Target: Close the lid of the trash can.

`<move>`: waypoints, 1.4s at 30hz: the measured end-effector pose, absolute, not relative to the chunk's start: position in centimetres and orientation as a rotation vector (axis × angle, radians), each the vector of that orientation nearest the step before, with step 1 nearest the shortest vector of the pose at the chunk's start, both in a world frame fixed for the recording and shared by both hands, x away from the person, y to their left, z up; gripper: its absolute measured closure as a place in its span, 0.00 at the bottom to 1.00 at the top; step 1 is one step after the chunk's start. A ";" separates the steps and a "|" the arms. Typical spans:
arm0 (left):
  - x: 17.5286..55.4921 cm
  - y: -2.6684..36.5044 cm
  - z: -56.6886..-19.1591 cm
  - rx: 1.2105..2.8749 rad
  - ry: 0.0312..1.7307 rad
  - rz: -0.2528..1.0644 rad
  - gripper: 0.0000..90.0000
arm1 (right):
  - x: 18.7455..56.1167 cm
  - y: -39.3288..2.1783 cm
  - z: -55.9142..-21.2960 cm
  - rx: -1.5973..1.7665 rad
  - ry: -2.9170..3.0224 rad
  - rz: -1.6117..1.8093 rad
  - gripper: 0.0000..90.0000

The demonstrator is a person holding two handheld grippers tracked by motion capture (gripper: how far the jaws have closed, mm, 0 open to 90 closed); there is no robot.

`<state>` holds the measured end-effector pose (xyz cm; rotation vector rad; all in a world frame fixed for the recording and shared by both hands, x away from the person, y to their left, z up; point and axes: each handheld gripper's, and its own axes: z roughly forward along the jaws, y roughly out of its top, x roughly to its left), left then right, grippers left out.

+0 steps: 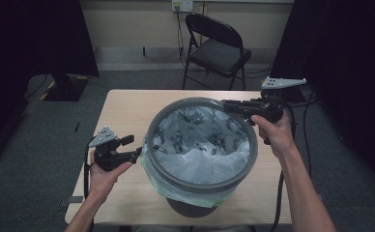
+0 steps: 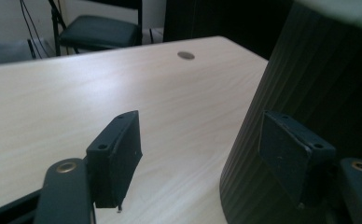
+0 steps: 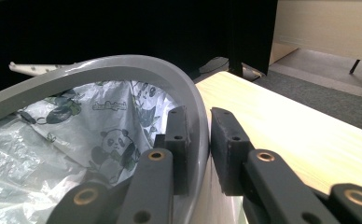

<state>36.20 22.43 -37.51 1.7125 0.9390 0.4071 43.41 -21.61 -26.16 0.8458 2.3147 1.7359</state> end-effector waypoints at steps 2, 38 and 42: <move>36.1 22.5 -36.6 1.691 0.923 0.412 0.33 | 43.4 -21.7 -26.2 0.851 2.305 1.744 0.85; 31.7 17.8 -26.6 1.606 0.584 0.418 0.41 | 42.1 -22.3 -25.9 0.764 2.211 1.805 0.80; 32.0 17.3 -27.4 1.628 0.589 0.438 0.39 | 42.2 -22.2 -26.4 0.778 2.225 1.785 0.79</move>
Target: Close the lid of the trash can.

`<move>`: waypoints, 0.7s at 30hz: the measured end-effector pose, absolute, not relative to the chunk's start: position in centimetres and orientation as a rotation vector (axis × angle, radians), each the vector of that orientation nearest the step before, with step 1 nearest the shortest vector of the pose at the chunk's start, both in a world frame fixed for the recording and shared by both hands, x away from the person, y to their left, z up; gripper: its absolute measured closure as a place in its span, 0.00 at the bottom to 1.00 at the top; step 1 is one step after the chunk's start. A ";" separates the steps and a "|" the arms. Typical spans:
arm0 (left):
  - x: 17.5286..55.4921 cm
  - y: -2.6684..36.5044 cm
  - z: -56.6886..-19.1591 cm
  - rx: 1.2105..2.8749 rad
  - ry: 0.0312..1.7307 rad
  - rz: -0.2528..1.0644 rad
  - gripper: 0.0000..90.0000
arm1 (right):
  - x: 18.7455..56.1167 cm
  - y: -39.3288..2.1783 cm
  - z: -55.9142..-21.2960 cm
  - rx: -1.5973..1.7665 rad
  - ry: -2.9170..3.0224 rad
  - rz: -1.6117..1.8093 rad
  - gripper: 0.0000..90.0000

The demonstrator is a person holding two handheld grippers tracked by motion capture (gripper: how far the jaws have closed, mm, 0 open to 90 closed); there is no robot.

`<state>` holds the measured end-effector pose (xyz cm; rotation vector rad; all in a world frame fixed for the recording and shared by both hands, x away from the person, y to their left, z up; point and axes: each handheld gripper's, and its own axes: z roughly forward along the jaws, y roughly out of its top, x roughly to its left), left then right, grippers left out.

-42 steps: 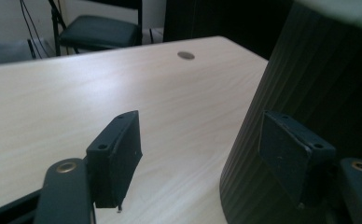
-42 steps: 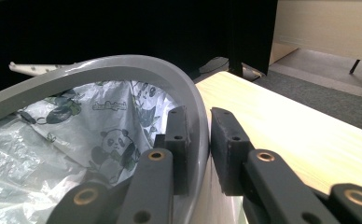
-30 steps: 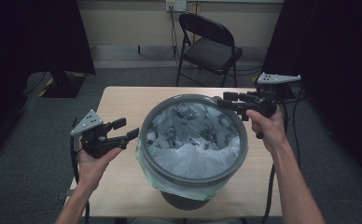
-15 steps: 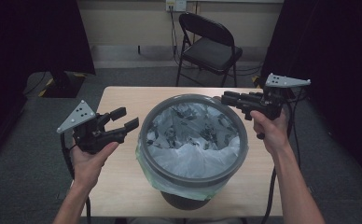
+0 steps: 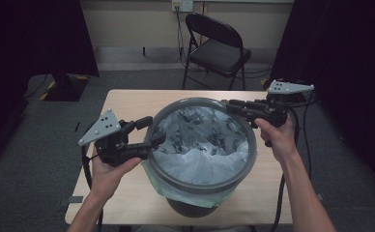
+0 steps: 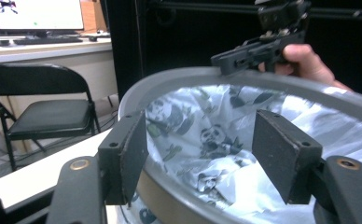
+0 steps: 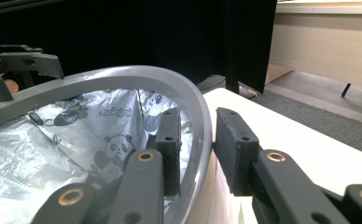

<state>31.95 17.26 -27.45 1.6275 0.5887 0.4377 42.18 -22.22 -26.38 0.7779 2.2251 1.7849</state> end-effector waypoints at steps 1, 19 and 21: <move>32.0 17.3 -27.6 1.622 0.584 0.441 0.39 | 42.2 -22.2 -26.5 0.784 2.227 1.778 0.79; 31.6 16.6 -28.2 1.679 0.561 0.575 0.41 | 42.2 -21.8 -28.4 0.785 2.227 1.792 0.78; 31.6 16.5 -28.2 1.682 0.565 0.578 0.41 | 42.2 -21.8 -28.3 0.780 2.231 1.783 0.77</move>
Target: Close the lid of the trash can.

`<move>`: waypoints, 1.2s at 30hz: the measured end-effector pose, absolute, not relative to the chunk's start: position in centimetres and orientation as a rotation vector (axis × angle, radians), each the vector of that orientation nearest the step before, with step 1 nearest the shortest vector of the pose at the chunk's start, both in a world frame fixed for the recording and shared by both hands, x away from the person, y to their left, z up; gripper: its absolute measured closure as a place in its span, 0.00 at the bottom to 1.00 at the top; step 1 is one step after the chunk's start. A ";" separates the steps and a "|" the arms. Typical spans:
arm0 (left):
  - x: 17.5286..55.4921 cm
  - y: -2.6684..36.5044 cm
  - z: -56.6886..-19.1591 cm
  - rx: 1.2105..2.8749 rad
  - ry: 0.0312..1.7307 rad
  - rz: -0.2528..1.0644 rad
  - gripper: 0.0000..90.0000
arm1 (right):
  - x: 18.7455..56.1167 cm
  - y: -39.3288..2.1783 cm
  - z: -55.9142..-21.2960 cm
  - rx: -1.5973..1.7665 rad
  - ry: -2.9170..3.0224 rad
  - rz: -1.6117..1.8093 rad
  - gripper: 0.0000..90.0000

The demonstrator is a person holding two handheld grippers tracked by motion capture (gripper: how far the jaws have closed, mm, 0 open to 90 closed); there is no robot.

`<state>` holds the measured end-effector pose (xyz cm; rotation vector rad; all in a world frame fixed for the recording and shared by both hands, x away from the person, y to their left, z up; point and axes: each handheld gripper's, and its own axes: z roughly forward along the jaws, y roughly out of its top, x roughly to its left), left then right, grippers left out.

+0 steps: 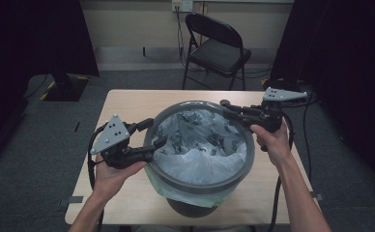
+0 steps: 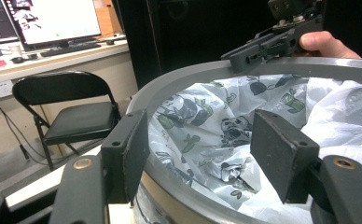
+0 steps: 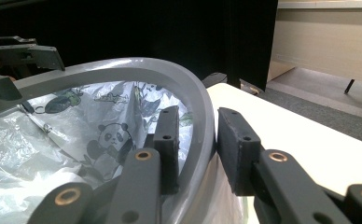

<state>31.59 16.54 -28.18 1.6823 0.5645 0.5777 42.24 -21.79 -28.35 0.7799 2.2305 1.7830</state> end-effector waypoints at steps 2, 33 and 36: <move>31.5 16.4 -28.0 1.689 0.572 0.551 0.38 | 42.3 -21.8 -28.1 0.773 2.244 1.765 0.66; 28.1 13.3 -28.2 1.751 0.424 0.362 0.25 | 41.2 -22.4 -28.1 0.591 2.239 1.937 0.77; 28.5 13.7 -28.3 1.725 0.403 0.348 0.27 | 41.4 -22.6 -28.0 0.603 2.217 1.973 0.68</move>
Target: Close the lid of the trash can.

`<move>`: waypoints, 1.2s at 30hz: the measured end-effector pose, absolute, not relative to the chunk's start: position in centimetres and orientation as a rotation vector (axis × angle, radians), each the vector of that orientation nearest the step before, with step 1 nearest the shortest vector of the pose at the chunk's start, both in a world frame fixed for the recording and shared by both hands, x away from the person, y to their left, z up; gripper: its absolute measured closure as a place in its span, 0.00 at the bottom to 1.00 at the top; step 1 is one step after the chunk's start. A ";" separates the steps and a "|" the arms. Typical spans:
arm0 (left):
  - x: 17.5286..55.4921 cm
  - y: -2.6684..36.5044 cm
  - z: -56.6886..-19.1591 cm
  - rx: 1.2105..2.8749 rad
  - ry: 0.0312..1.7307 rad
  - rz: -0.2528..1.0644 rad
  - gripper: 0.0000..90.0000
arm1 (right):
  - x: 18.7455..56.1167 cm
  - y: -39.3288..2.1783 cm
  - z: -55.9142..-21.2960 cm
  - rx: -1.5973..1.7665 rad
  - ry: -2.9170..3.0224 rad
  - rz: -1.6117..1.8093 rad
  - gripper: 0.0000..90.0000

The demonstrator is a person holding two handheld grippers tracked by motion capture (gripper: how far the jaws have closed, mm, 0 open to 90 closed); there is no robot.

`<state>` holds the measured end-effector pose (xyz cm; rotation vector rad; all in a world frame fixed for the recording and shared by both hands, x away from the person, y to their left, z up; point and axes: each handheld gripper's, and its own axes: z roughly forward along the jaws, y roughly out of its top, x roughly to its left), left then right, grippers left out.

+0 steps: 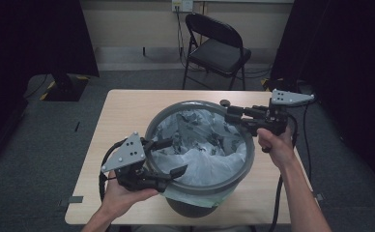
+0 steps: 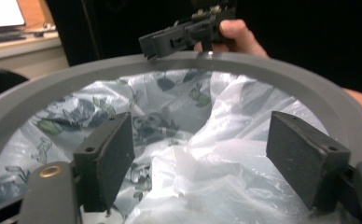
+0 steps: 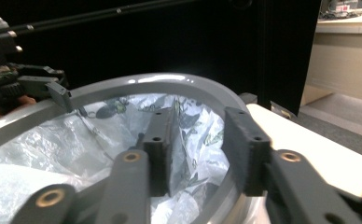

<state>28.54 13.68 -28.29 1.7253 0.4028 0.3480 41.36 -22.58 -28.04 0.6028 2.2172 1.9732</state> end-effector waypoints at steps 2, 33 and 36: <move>29.1 14.3 -28.3 1.701 0.433 0.343 0.27 | 41.6 -22.6 -28.0 0.637 2.188 1.970 0.64; 35.0 23.5 -31.4 1.568 0.881 0.498 0.33 | 44.0 -26.0 -32.8 1.158 2.033 1.576 0.41; 35.3 23.6 -32.0 1.591 0.894 0.493 0.33 | 43.9 -26.2 -33.3 1.178 2.037 1.551 0.37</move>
